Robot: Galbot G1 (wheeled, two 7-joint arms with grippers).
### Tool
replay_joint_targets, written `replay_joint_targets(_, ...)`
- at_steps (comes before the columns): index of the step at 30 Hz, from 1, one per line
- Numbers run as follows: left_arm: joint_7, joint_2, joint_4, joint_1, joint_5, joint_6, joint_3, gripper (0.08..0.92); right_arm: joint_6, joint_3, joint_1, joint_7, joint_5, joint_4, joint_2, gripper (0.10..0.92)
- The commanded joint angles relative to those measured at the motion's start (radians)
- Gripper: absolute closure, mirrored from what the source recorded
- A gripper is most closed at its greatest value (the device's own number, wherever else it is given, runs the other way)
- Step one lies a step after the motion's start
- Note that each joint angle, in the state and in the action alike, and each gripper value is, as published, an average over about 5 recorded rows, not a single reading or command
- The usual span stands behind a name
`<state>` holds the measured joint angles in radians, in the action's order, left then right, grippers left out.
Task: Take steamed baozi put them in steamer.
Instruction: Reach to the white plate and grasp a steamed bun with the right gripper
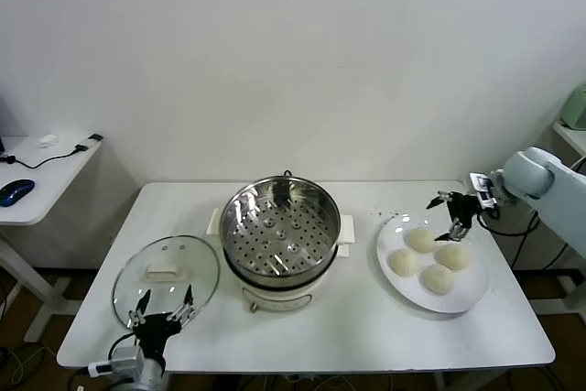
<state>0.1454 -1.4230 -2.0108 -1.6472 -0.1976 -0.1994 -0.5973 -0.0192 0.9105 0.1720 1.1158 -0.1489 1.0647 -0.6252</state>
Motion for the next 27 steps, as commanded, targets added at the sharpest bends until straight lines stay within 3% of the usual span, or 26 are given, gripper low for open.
replay_joint_targets(1, 0.000, 0.003, 0.016, 0.006, -0.002, 0.005, -0.002, 0.177, 0.025, 0.325, 0.204, 0.092, 0.006, -0.173, -0.144, 0.203)
replay_joint_targets(14, 0.006, -0.002, 0.046, 0.015, -0.004, 0.013, 0.005, 0.177, 0.036, 0.160, 0.018, 0.013, 0.119, -0.369, -0.288, 0.203)
replay_joint_targets(27, 0.010, 0.002, 0.050, 0.022, -0.007, 0.012, 0.007, 0.177, 0.026, 0.023, -0.079, -0.029, 0.184, -0.471, -0.347, 0.203)
